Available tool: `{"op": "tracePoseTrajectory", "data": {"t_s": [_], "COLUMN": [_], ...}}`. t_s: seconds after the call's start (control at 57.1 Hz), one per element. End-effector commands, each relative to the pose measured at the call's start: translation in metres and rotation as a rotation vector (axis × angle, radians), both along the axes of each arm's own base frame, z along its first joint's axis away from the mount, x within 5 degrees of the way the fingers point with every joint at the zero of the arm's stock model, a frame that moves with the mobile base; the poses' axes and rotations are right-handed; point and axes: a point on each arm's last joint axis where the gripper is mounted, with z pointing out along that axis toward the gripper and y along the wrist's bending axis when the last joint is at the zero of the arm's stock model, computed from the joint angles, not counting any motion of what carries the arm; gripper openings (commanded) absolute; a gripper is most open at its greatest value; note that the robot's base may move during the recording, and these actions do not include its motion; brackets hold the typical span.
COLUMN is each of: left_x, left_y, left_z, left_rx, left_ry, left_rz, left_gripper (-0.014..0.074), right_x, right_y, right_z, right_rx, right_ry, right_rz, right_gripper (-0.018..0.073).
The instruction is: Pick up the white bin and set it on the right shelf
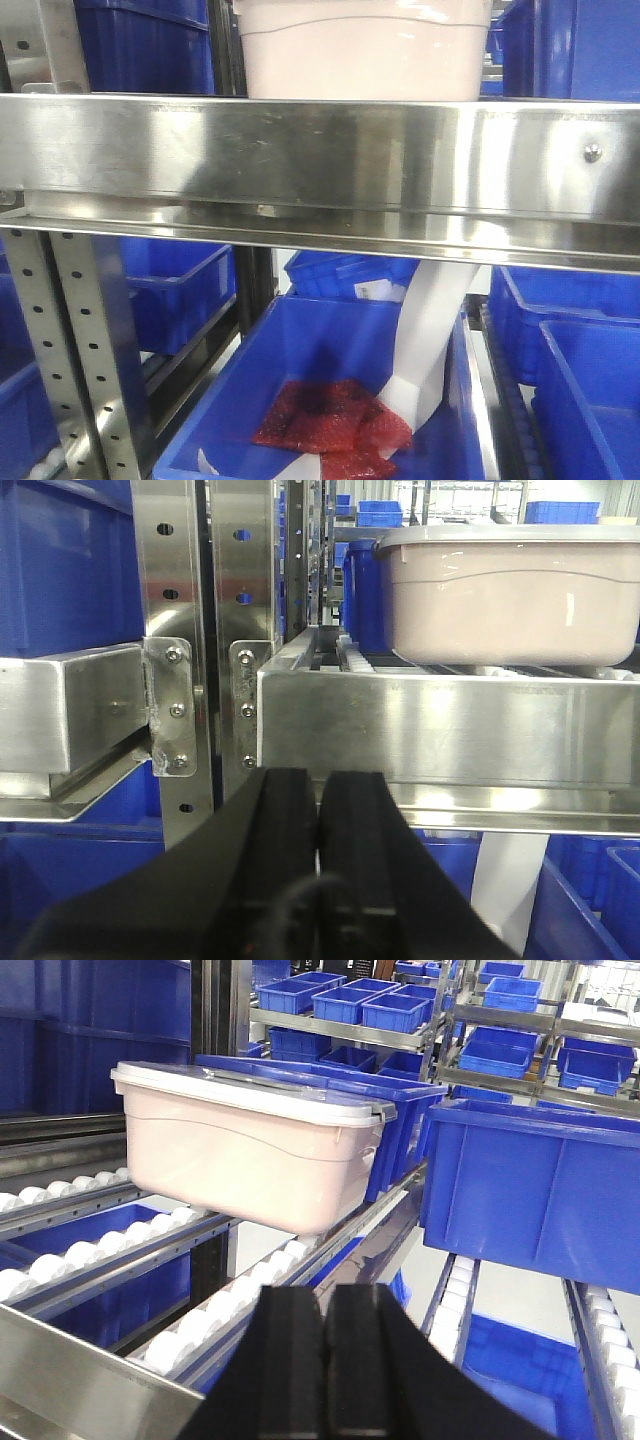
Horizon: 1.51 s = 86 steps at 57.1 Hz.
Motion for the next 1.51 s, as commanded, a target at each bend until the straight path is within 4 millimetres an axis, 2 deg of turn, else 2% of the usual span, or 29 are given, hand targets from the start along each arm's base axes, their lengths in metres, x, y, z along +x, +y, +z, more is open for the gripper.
{"op": "tracePoseTrajectory", "data": {"t_s": [0.0, 0.648, 1.015, 1.488], "left_x": [-0.0010, -0.0010, 0.0002, 0.0002], "left_y": [0.0001, 0.0001, 0.0065, 0.0067], "left_z": [0.0045, 0.0045, 0.0045, 0.0045], "left_rx": [-0.022, -0.022, -0.018, -0.018], "left_ry": [-0.075, -0.075, -0.076, -0.076], "left_rz": [-0.004, -0.004, 0.115, 0.117], "left_gripper": [-0.0119, -0.0119, -0.0119, -0.0119], "right_x": [-0.0006, -0.0006, -0.0006, -0.0006], "right_y": [-0.0024, -0.0024, -0.0024, -0.0024], "right_z": [0.0112, 0.0112, 0.0112, 0.0112], "right_rx": [0.030, 0.030, 0.030, 0.030], "right_ry": [-0.051, -0.051, -0.051, -0.051], "right_rz": [-0.027, -0.027, -0.027, -0.027], "right_gripper": [0.0069, 0.0069, 0.0069, 0.0069]}}
